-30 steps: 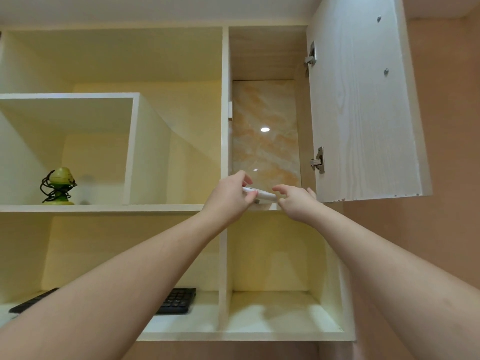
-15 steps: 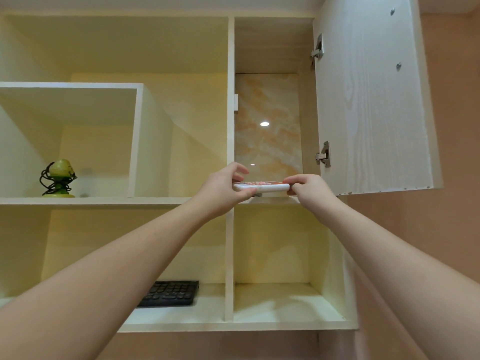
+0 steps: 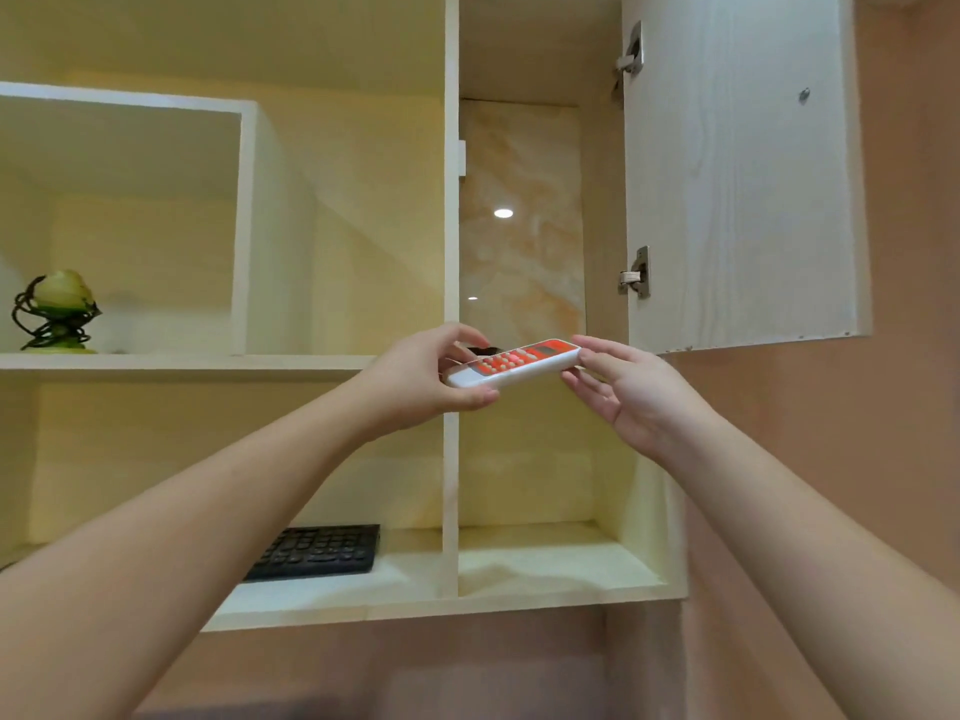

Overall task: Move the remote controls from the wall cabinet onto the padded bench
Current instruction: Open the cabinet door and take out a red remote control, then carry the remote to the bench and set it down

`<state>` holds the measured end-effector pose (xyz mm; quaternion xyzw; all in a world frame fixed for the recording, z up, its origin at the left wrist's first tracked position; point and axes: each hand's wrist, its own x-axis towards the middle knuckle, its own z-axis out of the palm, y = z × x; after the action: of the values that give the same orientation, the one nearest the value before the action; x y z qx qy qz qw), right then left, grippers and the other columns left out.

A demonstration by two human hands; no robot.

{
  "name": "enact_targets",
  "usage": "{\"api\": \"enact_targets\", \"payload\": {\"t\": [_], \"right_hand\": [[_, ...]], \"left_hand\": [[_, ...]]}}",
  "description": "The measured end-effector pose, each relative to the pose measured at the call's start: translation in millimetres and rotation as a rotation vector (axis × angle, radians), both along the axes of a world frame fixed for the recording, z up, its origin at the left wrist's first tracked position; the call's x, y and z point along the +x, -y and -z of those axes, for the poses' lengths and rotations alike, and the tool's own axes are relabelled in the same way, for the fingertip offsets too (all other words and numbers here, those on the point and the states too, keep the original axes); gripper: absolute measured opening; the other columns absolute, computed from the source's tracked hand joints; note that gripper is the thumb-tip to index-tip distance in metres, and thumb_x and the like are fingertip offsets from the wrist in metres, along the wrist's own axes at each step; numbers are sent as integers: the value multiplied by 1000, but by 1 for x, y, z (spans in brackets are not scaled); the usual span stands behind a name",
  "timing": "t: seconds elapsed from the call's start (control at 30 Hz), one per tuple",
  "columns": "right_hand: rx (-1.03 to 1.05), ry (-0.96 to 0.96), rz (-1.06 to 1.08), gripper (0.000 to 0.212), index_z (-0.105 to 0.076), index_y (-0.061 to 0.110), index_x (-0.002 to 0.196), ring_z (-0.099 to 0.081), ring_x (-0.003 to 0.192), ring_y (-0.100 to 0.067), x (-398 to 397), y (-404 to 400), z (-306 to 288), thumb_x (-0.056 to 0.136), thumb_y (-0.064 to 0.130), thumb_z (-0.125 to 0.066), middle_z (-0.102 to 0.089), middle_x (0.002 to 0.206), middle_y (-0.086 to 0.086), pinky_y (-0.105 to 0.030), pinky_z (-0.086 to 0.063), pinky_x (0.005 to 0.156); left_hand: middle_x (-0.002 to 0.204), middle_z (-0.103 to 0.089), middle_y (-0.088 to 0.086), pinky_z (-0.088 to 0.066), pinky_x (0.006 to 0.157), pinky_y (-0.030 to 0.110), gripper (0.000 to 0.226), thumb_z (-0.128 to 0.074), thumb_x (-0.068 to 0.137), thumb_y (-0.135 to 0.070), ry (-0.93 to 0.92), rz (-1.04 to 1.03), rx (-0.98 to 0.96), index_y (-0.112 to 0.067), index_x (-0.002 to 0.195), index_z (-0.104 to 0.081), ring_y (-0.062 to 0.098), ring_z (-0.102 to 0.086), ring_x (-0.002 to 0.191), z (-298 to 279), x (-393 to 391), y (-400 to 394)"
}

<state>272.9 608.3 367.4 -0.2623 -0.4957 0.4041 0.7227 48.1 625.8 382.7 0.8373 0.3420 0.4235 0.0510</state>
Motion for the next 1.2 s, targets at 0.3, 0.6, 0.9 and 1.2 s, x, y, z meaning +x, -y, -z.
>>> {"api": "enact_targets", "payload": {"t": [0.3, 0.6, 0.9, 1.2], "right_hand": [[-53, -28, -17, 20, -65, 0, 109, -66, 98, -16, -23, 8, 63, 93, 1, -54, -69, 109, -13, -21, -55, 84], [-79, -68, -53, 20, -63, 5, 110, -67, 90, -7, -29, 32, 139, 94, 3, -52, -69, 106, -6, -15, -54, 82], [-99, -6, -147, 23, -65, 6, 113, -66, 104, -11, 2, 47, 207, 93, 3, -53, -73, 105, -2, -16, -53, 80], [-124, 110, -236, 26, -63, 10, 118, -64, 109, -12, 11, 61, 256, 94, 8, -56, -70, 113, -4, -23, -51, 91]], "left_hand": [[115, -64, -15, -50, 94, 22, 61, -81, 72, -36, 12, 41, -64, -38, 126, -51, -6, -62, 100, 47, -28, 11], [119, -62, -16, -50, 86, 18, 68, -82, 72, -35, 5, 5, -179, -40, 131, -49, -4, -61, 102, 114, -27, 40], [119, -61, -23, -46, 99, 24, 67, -80, 72, -37, 7, -187, -282, -38, 133, -50, -8, -57, 108, 176, 4, 79], [116, -59, -23, -43, 76, 7, 61, -79, 71, -43, -38, -481, -354, -37, 126, -54, -12, -54, 102, 227, 22, 132]]}}
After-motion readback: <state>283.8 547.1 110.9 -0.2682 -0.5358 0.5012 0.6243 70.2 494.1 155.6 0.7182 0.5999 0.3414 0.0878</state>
